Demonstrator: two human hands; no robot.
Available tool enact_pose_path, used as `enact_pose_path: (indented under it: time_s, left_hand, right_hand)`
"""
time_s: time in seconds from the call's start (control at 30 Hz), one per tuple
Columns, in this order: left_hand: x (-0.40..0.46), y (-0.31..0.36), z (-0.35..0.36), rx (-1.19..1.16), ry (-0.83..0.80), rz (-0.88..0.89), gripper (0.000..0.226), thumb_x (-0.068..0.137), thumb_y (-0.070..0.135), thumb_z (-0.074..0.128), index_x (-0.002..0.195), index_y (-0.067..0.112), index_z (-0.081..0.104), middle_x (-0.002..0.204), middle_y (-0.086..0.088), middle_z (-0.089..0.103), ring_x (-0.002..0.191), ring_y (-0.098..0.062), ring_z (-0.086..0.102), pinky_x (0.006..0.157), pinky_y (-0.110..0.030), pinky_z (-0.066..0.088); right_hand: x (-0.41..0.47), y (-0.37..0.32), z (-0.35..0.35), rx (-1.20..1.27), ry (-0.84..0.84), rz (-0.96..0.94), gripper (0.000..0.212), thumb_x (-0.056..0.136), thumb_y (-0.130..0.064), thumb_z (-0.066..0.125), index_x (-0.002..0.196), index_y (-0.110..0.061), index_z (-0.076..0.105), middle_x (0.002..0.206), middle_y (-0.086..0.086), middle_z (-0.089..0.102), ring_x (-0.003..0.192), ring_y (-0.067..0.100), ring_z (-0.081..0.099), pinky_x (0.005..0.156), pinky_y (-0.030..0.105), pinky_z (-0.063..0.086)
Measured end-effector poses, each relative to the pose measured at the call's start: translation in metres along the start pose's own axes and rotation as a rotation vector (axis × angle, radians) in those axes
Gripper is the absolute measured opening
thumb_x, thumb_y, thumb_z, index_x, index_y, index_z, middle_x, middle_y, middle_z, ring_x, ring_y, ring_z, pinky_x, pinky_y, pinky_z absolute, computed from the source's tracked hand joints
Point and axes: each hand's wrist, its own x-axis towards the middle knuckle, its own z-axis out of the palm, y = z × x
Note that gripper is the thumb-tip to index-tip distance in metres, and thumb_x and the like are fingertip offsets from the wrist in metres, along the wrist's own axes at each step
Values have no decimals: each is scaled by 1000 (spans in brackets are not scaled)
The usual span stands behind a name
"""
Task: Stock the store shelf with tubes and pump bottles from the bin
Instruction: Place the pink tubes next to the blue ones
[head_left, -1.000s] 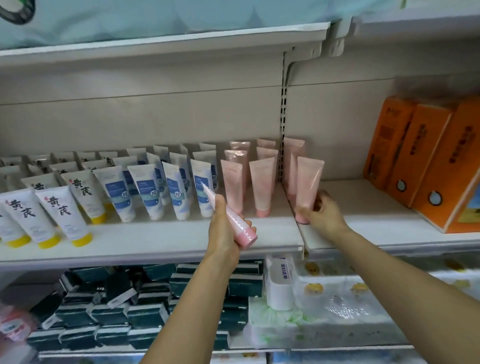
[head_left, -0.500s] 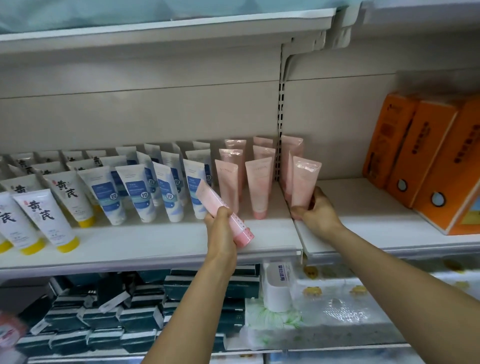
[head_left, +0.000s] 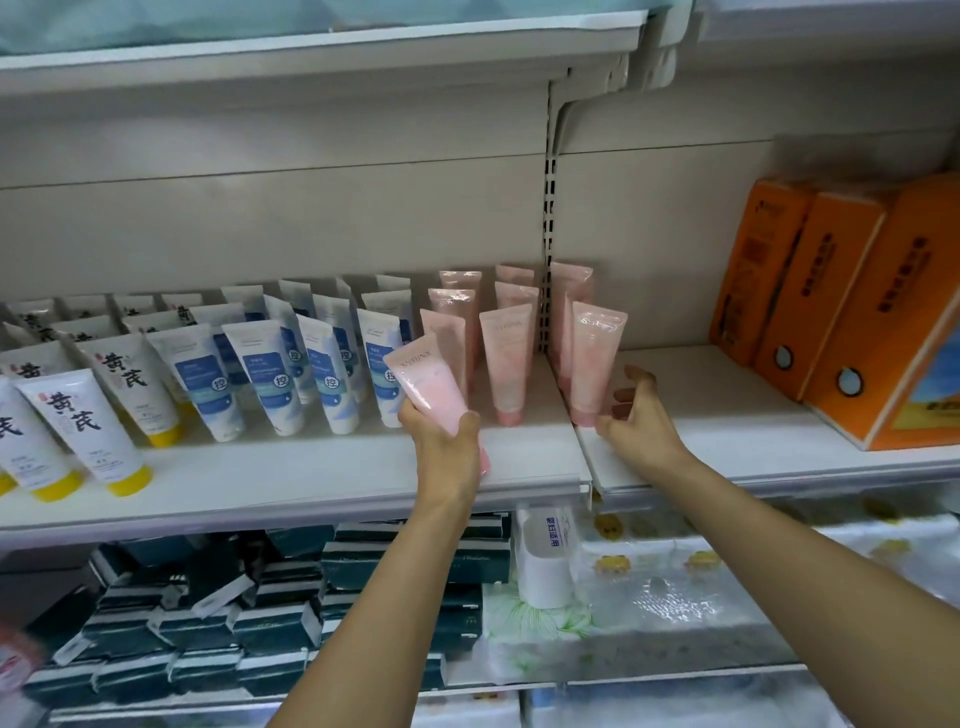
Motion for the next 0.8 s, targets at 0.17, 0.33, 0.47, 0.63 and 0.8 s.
enact_pose_path:
  time_s: [0.17, 0.33, 0.47, 0.63, 0.8]
  left_hand:
    - [0, 0, 0, 71, -32, 66, 58, 92, 10, 54, 137, 16, 18, 128, -7, 45, 110, -24, 50, 63, -22, 45]
    - [-3, 0, -1, 61, -61, 83, 58, 91, 9, 57, 136, 18, 22, 127, -5, 47, 107, -19, 51, 64, -17, 42]
    - [-6, 2, -4, 75, -66, 93, 59, 88, 10, 62, 136, 16, 28, 124, -5, 52, 106, -19, 54, 65, -18, 44]
    - [-9, 5, -16, 59, -142, 135, 54, 90, 8, 64, 135, 18, 36, 118, 2, 56, 94, 2, 60, 60, -11, 51]
    - [-4, 5, -24, 206, -155, 239, 45, 89, 5, 62, 130, 14, 48, 114, 3, 60, 107, -9, 58, 75, -5, 47]
  right_hand:
    - [-14, 1, -7, -30, 145, -26, 52, 86, -6, 60, 130, -13, 35, 105, 5, 49, 89, 19, 51, 75, 32, 42]
    - [-37, -9, 0, -46, 249, -281, 21, 83, -4, 58, 94, -20, 51, 75, -7, 51, 66, 12, 48, 66, 41, 46]
    - [-50, -28, 30, -128, -45, -410, 16, 83, -20, 62, 94, -30, 60, 78, -16, 59, 72, 8, 57, 70, 37, 52]
    - [-51, -45, 73, -309, -333, -447, 35, 83, -44, 63, 114, -28, 58, 96, -15, 61, 82, 3, 59, 68, 27, 50]
    - [-43, -43, 97, -274, -311, -343, 35, 82, -41, 66, 110, -25, 54, 98, -7, 66, 85, 12, 64, 74, 37, 56]
